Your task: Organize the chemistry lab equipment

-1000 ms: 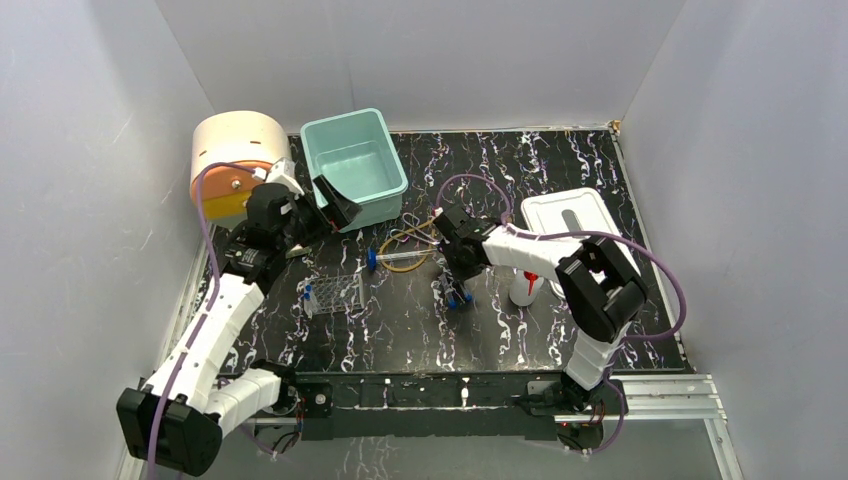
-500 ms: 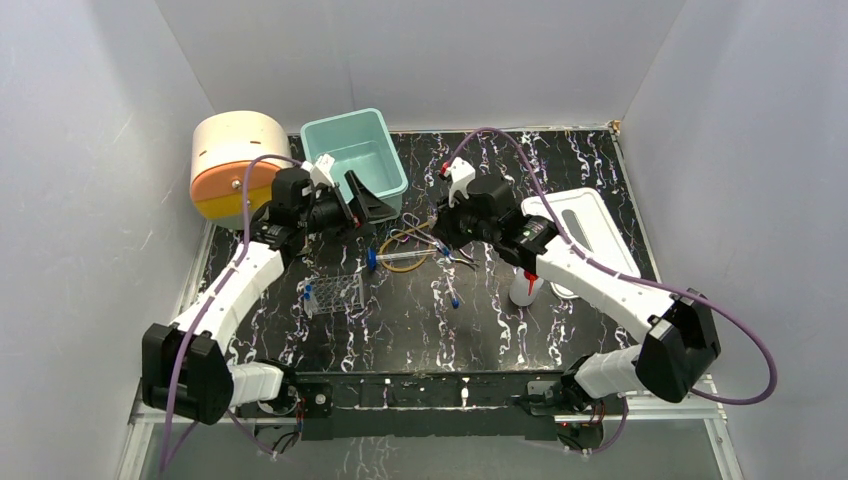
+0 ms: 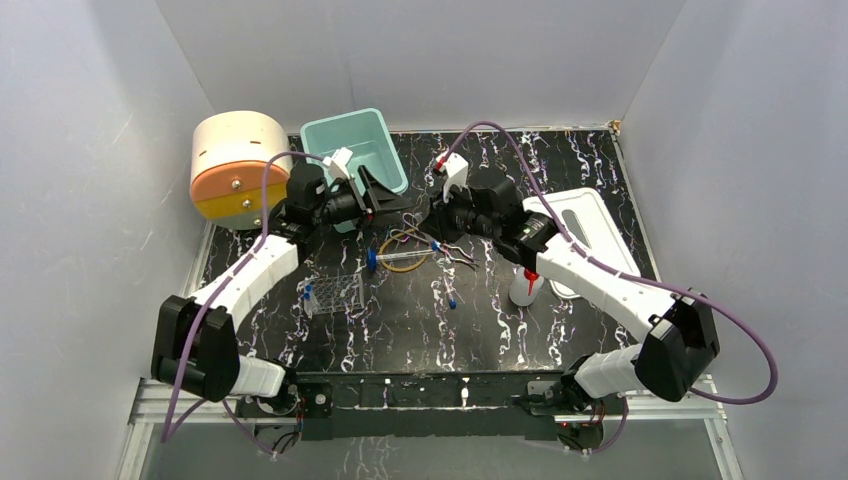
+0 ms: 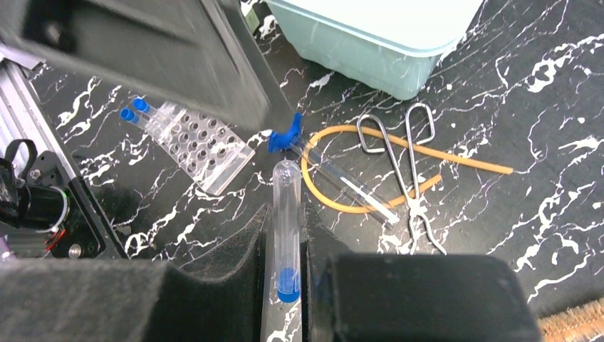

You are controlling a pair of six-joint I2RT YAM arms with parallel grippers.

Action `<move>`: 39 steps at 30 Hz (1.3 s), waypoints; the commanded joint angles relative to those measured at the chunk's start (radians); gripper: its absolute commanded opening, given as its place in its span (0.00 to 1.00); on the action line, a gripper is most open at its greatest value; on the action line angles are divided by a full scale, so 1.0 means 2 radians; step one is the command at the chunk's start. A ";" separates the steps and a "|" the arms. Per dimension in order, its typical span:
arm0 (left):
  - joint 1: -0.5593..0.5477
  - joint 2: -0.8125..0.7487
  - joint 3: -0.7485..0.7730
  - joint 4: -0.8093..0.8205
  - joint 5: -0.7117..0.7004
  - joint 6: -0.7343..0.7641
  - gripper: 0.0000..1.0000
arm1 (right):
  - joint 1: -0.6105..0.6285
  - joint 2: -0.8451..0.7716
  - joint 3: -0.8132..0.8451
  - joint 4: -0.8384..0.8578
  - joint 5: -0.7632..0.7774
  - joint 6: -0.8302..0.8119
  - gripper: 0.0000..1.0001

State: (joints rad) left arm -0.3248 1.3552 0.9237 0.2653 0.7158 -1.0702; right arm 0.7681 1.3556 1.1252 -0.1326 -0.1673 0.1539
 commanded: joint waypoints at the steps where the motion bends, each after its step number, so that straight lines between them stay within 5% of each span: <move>1: -0.015 0.002 0.033 -0.038 0.002 0.034 0.60 | 0.001 0.007 0.034 0.039 -0.011 -0.010 0.22; 10: -0.029 0.014 0.043 -0.037 0.004 0.035 0.51 | 0.001 0.026 0.046 0.030 -0.025 -0.013 0.23; 29: -0.035 0.033 0.060 -0.109 -0.009 0.066 0.08 | 0.001 0.057 0.050 0.038 -0.022 -0.006 0.23; 35: -0.035 0.029 0.069 -0.126 -0.012 0.081 0.00 | 0.001 0.061 0.049 0.037 -0.015 0.002 0.31; 39: -0.035 0.022 0.078 -0.130 -0.024 0.087 0.00 | 0.001 0.056 0.047 0.030 -0.009 0.012 0.46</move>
State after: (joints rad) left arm -0.3901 1.4300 1.0225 0.0330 0.6617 -0.9188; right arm 0.7681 1.4784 1.1801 -0.1112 -0.2070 0.1623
